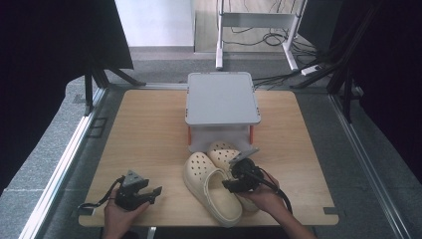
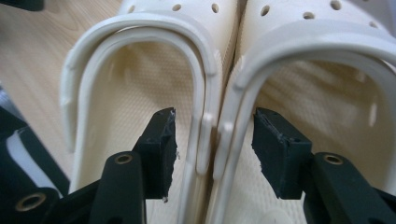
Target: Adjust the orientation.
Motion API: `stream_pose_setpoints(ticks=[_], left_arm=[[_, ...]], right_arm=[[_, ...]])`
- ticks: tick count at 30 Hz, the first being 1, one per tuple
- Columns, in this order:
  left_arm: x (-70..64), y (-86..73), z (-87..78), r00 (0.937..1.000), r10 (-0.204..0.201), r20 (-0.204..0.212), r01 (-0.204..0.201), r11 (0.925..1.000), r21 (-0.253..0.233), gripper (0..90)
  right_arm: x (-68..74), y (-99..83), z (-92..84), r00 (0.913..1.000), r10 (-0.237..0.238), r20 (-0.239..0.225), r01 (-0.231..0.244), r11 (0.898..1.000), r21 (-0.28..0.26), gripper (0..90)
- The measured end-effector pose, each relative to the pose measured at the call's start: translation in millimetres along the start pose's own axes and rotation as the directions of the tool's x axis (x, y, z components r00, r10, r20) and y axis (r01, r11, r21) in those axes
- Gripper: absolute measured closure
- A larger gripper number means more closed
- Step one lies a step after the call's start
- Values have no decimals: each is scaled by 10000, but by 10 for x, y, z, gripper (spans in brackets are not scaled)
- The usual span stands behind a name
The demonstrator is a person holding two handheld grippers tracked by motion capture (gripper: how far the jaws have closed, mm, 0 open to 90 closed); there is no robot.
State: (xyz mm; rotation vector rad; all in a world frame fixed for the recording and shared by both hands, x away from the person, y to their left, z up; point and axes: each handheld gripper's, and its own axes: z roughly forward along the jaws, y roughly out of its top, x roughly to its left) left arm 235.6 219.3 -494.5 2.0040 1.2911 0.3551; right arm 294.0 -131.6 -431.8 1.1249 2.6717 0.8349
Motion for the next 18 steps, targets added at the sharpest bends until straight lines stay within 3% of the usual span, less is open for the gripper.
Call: stream_pose_setpoints(ticks=[5,10,18], left_arm=[[9,-3,-7,10000,47,-9,-47,10000,26,402],[17,-7,-15,10000,-12,-26,12,10000,-27,402],[16,-8,-9,10000,3,-10,-3,10000,4,402]], right_arm=[[33,90,172,9998,-16,198,7,9989,463,507],[27,126,306,9990,30,452,-63,9973,733,591],[18,124,302,9985,50,538,-92,9969,786,639]])
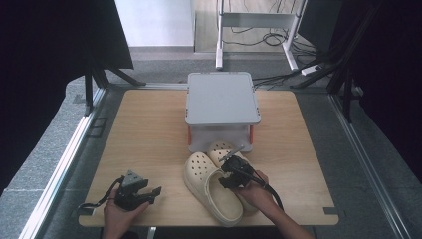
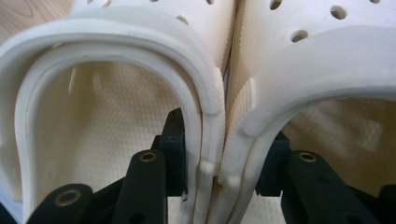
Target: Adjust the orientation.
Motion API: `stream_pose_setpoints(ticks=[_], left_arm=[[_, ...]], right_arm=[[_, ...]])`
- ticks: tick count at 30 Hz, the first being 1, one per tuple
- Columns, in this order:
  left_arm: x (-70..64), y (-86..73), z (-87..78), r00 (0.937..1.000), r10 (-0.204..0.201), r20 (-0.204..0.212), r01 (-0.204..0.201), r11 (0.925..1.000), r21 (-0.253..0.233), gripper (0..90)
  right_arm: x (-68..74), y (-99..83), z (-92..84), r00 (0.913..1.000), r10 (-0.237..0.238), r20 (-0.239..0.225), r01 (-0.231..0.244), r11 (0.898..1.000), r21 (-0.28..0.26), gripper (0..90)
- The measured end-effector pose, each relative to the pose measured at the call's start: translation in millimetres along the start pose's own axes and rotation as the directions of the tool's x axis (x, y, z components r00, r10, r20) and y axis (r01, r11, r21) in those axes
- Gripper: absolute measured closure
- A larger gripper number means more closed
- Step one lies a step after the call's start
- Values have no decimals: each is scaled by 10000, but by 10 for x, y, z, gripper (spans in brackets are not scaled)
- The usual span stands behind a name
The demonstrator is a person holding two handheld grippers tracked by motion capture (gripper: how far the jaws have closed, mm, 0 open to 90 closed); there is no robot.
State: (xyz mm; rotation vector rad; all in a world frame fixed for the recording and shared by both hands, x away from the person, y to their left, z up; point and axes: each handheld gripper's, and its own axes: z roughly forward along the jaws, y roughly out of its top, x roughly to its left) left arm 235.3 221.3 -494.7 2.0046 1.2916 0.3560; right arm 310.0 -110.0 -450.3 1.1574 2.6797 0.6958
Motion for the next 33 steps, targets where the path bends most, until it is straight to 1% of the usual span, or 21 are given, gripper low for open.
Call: stream_pose_setpoints(ticks=[4,6,7,8,10,12,16,19,22,26,31,33], left_arm=[[5,2,-6,10000,-12,-46,12,10000,-26,402],[5,2,-4,10000,3,-43,-3,10000,-4,402],[6,2,-3,10000,11,-34,-11,10000,6,402],[6,1,-4,10000,12,-38,-12,10000,8,402],[6,3,-6,10000,-9,-49,8,10000,-27,402],[7,4,-6,10000,-11,-47,11,10000,-33,402],[2,4,2,10000,-6,-17,6,10000,-4,402],[3,6,1,10000,-17,-30,17,10000,-12,402],[3,7,3,10000,-18,-33,18,10000,-7,402],[0,10,5,10000,-28,-18,28,10000,-8,402],[-17,15,13,10000,13,-10,-13,10000,41,402],[-19,16,17,10000,28,21,-28,10000,26,402]], right_arm=[[-12,-55,-28,10000,36,30,-35,9998,-219,646],[-26,-93,-51,10000,27,-3,-27,9996,-274,648],[-43,-120,-67,10000,-26,-53,25,9995,-327,649],[-57,-150,-85,9999,15,-133,-19,9993,-361,649],[-91,-213,-127,9996,-15,-285,5,9994,-358,649],[-127,-276,-182,9994,-88,-325,75,9992,-402,650],[-255,-391,-323,9988,-69,-489,47,9989,-462,652],[-350,-476,-421,9991,-31,-416,11,9989,-475,651],[-440,-561,-517,9995,106,-301,-124,9983,-578,651],[-561,-670,-652,9987,477,-201,-491,9960,-749,651],[-669,-755,-776,9979,647,97,-635,9937,-928,651],[-715,-779,-816,9969,772,143,-754,9921,-1007,651]])
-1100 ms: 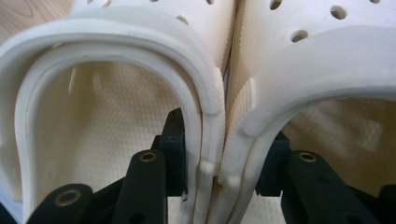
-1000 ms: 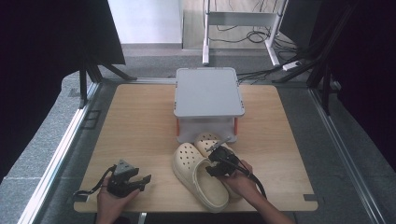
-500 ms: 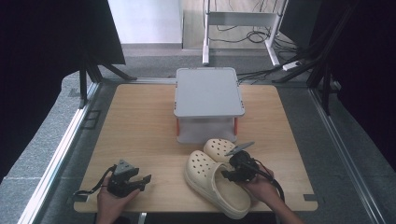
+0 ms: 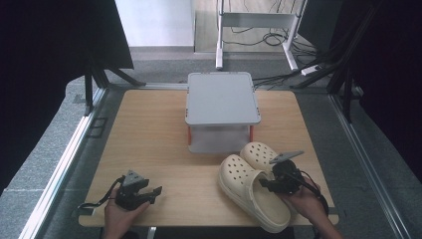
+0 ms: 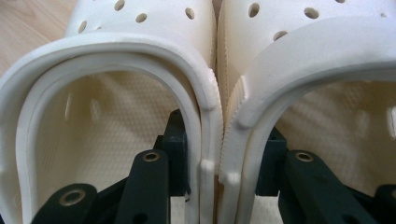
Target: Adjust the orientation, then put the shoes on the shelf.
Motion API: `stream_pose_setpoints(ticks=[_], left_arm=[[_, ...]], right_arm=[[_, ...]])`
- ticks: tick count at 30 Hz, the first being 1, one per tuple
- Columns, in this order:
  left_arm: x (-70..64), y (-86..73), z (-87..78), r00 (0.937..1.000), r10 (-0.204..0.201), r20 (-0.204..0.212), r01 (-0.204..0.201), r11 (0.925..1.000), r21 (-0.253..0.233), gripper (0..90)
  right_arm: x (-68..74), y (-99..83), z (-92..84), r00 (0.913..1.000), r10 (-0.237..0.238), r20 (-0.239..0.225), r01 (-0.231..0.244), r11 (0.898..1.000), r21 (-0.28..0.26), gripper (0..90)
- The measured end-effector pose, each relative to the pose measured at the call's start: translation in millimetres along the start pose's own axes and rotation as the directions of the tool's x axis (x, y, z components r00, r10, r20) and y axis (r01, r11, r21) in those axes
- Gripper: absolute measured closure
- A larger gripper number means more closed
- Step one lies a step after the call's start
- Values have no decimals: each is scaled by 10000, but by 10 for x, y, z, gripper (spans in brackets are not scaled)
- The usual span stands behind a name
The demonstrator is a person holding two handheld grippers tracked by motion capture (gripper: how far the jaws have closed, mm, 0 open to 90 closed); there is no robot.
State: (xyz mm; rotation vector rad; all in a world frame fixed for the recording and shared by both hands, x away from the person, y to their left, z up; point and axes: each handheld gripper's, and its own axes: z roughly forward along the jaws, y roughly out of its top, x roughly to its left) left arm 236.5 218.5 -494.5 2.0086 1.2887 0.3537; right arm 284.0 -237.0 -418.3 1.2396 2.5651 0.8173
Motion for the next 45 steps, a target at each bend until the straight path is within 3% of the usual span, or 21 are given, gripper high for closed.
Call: stream_pose_setpoints(ticks=[23,35,40,45], left_arm=[[-17,21,12,10000,12,23,-12,10000,-17,401],[-34,30,32,9999,97,28,-97,9999,91,401],[-36,31,34,10000,98,16,-98,9999,66,401],[-41,31,46,9999,113,14,-113,9999,118,401]], right_arm=[[-400,-77,-265,9940,790,751,-765,9964,-353,651],[-819,-84,-556,9746,1572,1598,-1498,9871,-571,651],[-1014,-49,-644,9713,1766,1592,-1696,9839,-568,651],[-1140,54,-725,9648,1802,1915,-1731,9835,-532,651]])
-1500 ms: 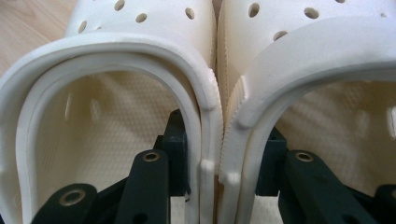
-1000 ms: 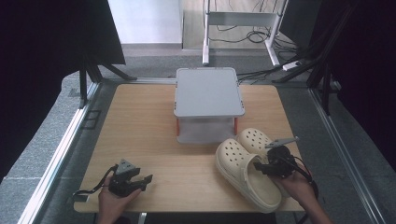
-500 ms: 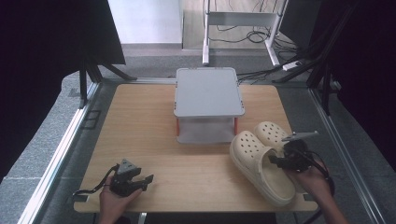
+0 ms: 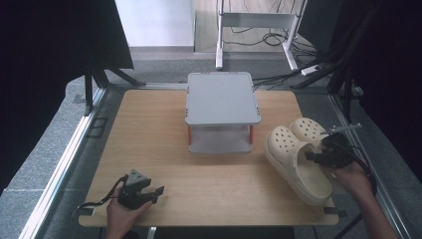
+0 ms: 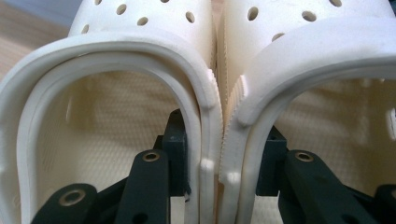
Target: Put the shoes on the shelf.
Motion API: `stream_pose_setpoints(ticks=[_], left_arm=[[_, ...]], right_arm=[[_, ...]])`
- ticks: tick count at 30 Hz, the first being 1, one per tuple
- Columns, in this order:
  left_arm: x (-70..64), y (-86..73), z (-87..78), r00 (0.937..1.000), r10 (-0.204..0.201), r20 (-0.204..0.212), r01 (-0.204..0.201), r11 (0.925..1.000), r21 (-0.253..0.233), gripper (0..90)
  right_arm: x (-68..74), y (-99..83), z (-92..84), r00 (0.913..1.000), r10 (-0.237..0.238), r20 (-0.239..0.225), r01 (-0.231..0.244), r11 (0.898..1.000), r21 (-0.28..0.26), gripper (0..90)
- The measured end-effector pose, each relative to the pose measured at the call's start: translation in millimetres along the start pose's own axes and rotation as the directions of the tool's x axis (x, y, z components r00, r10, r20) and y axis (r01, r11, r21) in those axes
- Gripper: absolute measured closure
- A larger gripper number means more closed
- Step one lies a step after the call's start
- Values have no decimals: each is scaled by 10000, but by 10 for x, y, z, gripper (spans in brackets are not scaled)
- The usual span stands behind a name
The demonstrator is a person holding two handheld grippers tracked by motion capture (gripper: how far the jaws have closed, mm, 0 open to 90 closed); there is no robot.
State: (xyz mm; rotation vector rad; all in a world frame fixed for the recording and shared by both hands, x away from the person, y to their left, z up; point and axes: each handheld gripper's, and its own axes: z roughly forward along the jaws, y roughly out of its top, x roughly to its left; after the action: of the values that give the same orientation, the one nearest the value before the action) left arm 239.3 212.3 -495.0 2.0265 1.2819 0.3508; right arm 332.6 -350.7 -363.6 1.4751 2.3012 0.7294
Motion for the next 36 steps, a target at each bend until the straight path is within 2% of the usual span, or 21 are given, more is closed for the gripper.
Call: stream_pose_setpoints(ticks=[8,18,24,36], left_arm=[[4,-1,-9,10000,18,-15,-18,10000,-41,401],[11,-6,-2,10000,20,-29,-20,10000,-20,401],[14,-10,5,10000,39,0,-39,10000,-13,402],[23,-16,-1,10000,56,-22,-56,10000,11,401]], right_arm=[[-183,285,-77,9996,289,40,-288,9994,-174,652],[-343,565,-55,9980,611,179,-605,9977,-308,651],[-371,721,-70,9972,678,301,-663,9966,-487,652],[-406,1106,-133,9959,876,223,-857,9933,-772,651]])
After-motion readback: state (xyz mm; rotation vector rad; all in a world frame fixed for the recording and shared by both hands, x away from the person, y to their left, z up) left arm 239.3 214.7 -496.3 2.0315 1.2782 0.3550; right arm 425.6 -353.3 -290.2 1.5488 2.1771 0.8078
